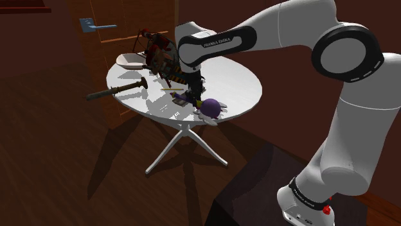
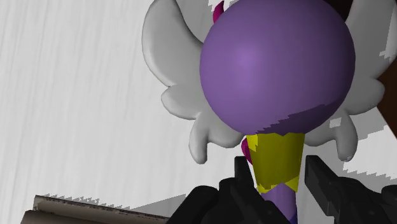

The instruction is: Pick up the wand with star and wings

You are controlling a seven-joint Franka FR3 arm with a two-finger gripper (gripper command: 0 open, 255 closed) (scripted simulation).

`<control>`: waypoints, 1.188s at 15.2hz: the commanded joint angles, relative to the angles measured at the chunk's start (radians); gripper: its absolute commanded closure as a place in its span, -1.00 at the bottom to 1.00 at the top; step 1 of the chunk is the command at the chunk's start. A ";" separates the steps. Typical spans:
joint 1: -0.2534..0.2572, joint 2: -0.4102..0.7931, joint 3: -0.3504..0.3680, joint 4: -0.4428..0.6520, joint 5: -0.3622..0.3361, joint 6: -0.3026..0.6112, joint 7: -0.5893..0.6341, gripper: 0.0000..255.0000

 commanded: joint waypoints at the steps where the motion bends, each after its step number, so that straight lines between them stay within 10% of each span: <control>1: 0.000 0.001 0.000 -0.001 0.000 0.001 0.000 1.00; 18: 0.001 -0.026 0.001 0.097 0.004 -0.122 -0.009 1.00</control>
